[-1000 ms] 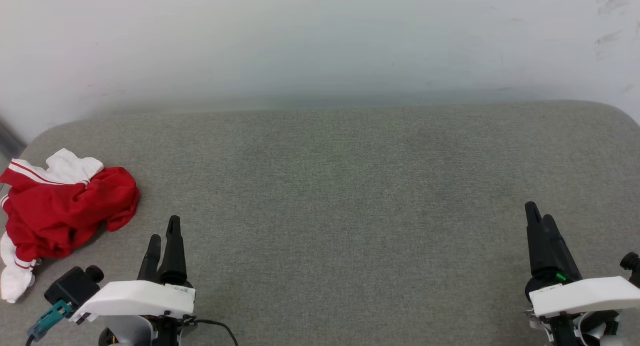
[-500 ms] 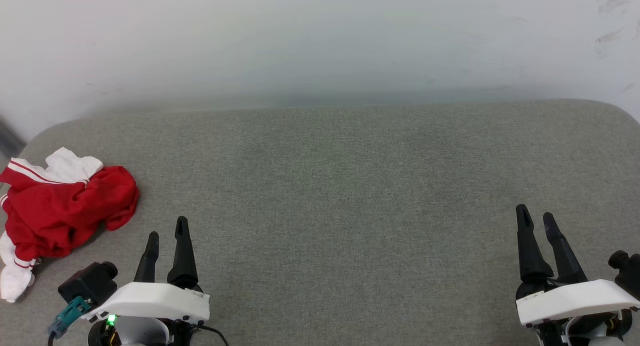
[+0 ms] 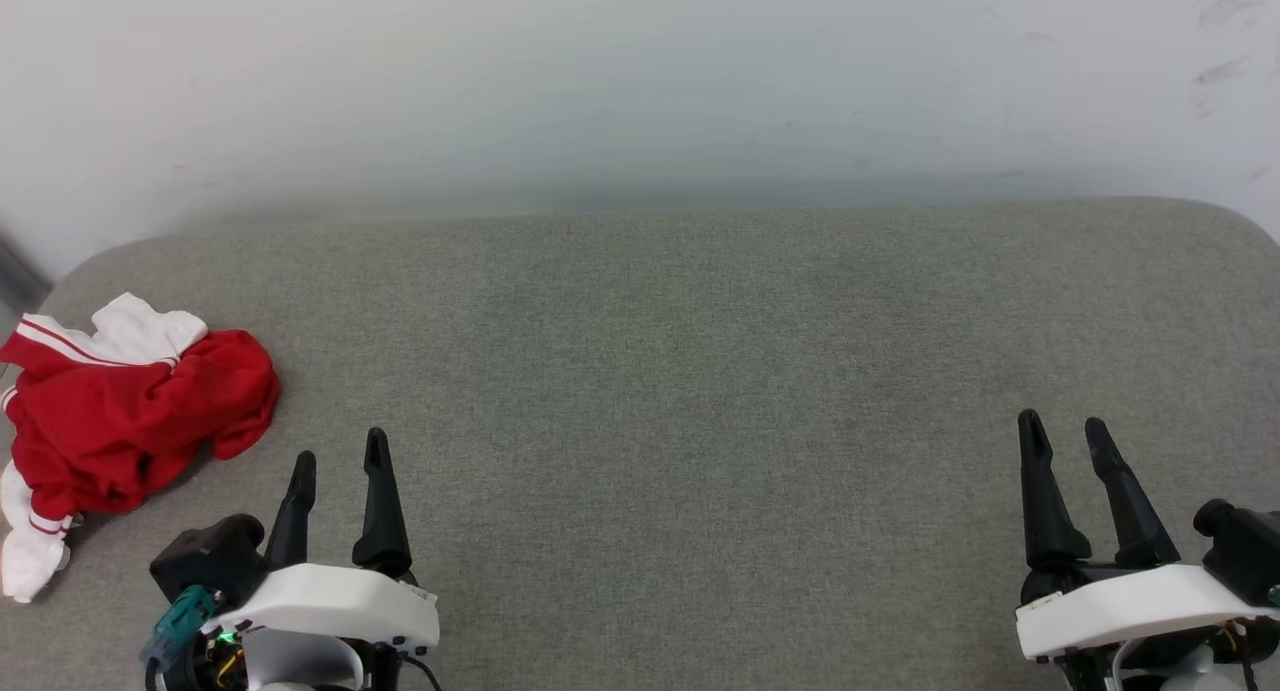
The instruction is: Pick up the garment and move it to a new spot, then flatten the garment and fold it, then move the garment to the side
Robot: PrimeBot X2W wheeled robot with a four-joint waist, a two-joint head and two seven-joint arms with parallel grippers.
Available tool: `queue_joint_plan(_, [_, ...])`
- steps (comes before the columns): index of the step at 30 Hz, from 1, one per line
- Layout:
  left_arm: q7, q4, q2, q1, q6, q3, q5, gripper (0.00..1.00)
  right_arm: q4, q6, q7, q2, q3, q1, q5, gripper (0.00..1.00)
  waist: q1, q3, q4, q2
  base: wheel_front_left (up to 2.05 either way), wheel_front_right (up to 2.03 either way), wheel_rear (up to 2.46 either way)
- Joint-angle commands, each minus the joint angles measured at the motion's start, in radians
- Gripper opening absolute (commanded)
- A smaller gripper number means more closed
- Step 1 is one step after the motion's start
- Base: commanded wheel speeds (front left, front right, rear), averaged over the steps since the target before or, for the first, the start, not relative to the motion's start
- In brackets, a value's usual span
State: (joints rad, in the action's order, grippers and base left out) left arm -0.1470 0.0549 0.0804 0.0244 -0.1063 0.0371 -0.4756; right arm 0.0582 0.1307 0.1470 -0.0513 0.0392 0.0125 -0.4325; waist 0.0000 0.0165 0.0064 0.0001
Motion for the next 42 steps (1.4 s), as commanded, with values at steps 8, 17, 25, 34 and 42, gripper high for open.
queue_joint_plan(8, [-0.028,-0.020,0.012,-0.009,-0.017,0.020,0.090,1.00,-0.026,0.000,0.028,0.001,-0.007,-0.007,0.103,1.00,0.0000,0.001,0.001,-0.0001,0.00,0.00,0.00])
queue_joint_plan(17, [-0.049,-0.027,0.013,-0.016,-0.013,0.037,0.168,1.00,-0.037,0.000,0.050,0.001,-0.007,-0.013,0.181,1.00,0.0000,0.001,0.001,-0.0001,0.00,0.00,0.00])
queue_joint_plan(25, [-0.066,-0.039,0.004,-0.025,-0.002,0.037,0.230,1.00,-0.043,0.000,0.066,0.001,-0.008,-0.023,0.235,1.00,0.0000,0.002,0.003,-0.0001,0.00,0.00,0.00])
queue_joint_plan(34, [-0.084,-0.035,-0.007,-0.037,0.010,0.030,0.297,1.00,-0.041,0.000,0.084,0.002,-0.005,-0.030,0.276,1.00,0.0000,0.004,0.003,-0.0001,0.00,0.00,0.00])
queue_joint_plan(42, [-0.098,-0.034,-0.014,-0.048,0.027,0.018,0.345,1.00,-0.042,0.000,0.098,0.002,-0.009,-0.034,0.304,1.00,0.0000,0.006,0.001,-0.0001,0.00,0.00,0.00])
